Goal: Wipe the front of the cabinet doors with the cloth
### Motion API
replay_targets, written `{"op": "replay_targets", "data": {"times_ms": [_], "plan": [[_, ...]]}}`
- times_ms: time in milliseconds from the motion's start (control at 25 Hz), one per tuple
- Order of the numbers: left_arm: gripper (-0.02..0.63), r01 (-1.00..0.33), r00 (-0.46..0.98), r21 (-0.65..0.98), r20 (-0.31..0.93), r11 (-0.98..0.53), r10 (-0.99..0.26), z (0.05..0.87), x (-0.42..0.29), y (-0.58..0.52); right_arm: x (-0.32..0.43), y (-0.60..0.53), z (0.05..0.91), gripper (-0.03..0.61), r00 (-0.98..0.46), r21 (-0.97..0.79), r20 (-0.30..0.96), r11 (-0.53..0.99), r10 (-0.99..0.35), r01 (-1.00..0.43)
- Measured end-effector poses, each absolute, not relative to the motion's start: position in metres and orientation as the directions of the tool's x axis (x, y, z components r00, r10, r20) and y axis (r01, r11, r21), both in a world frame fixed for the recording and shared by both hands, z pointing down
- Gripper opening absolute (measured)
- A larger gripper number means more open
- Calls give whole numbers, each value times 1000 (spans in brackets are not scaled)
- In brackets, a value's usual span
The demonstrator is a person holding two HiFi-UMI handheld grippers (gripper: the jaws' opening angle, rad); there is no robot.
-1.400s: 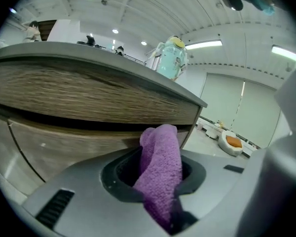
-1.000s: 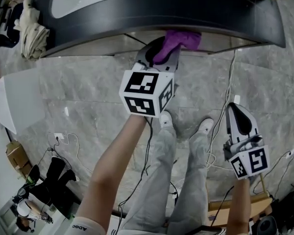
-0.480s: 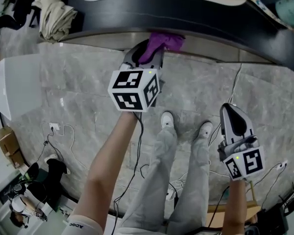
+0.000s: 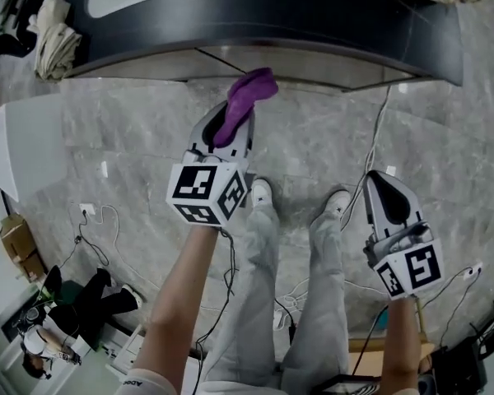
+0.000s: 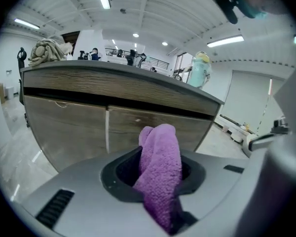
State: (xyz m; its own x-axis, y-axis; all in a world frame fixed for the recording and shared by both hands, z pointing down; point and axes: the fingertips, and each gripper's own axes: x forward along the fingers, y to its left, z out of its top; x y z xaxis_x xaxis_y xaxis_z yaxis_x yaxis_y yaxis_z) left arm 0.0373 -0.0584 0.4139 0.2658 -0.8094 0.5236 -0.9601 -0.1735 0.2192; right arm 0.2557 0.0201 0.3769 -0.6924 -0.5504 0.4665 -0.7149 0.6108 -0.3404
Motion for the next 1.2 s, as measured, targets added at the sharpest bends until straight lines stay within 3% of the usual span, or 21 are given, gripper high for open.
{"op": "replay_targets", "data": {"times_ms": [320,520,880,1200], "plan": [[100,-898,435,304,514,-317,-739,445,226,-74,375,27,388,26,-634,-322,497,552,-593,-769],[100,-867,497,274,538,-416,-681,455,284,-94,421,41,401,26,-566,-361,499,436,-656,-824],[100,-895,445,266,572,-357,-689,471,277,-121,446,50,419,26,-513,-367,530,363,-675,-857],[100,-909,415,231,581,-347,-700,466,178,-134,359,25,418,26,-548,-354,526,419,-650,-836]]}}
